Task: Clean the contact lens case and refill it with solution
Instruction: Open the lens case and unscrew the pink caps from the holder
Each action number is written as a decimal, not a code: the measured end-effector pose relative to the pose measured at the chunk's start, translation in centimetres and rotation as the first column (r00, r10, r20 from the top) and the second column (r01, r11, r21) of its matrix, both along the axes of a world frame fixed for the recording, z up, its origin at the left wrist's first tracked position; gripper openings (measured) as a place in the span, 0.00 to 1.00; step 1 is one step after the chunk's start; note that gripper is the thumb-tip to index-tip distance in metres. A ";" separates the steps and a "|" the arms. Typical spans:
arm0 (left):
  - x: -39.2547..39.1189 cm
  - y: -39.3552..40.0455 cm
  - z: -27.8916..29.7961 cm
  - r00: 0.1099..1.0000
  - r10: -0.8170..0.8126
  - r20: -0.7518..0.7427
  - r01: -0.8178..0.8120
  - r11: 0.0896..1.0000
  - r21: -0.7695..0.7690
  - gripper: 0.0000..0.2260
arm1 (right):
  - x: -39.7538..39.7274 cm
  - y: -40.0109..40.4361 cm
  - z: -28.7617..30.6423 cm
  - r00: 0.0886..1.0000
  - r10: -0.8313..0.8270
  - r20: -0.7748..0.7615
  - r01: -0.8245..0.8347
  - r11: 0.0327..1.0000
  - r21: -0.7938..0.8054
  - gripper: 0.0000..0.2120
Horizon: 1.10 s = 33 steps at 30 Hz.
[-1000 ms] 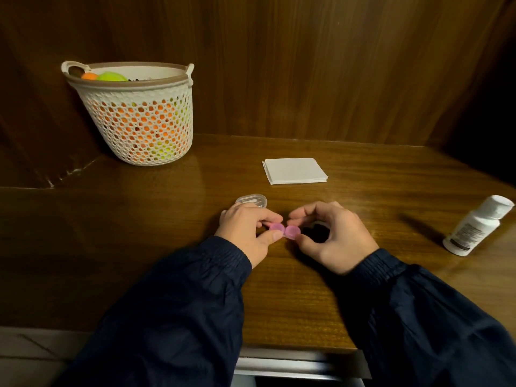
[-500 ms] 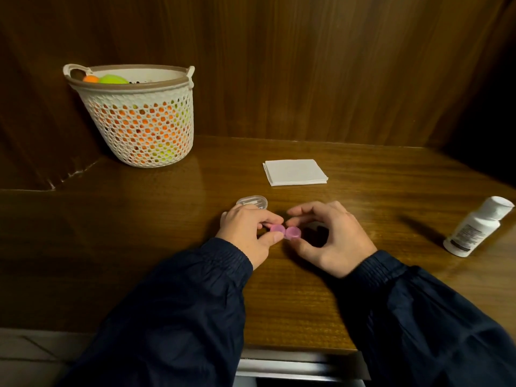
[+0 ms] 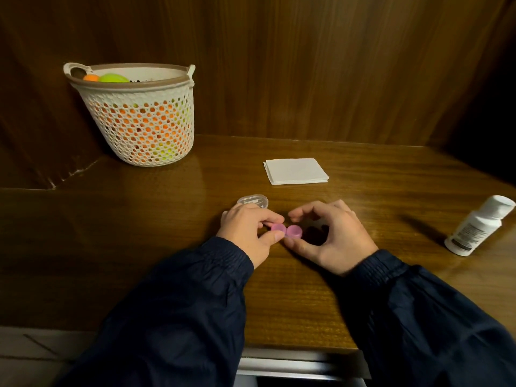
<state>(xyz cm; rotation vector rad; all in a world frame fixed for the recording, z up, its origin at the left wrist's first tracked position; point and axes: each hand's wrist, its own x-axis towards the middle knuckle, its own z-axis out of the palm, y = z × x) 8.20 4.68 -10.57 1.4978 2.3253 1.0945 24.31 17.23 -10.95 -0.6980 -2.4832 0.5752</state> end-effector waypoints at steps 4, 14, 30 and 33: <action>0.0 0.0 0.1 1.000 -0.005 0.005 0.005 1.000 -0.007 0.10 | -0.1 0.2 0.0 1.000 -0.002 0.030 0.002 1.000 0.010 0.16; 0.0 0.0 -0.1 1.000 -0.013 0.006 0.013 1.000 -0.005 0.09 | 0.1 0.8 0.1 0.974 -0.196 -0.110 0.199 0.980 0.024 0.04; 0.3 -0.2 0.4 1.000 0.006 -0.001 -0.006 1.000 -0.027 0.09 | 0.2 1.0 0.2 0.915 -0.384 -0.125 0.392 0.918 0.051 0.03; 0.3 -0.2 0.5 1.000 0.012 -0.006 -0.012 1.000 -0.026 0.10 | 0.1 0.4 0.6 0.976 -0.219 -0.021 0.219 0.975 0.032 0.08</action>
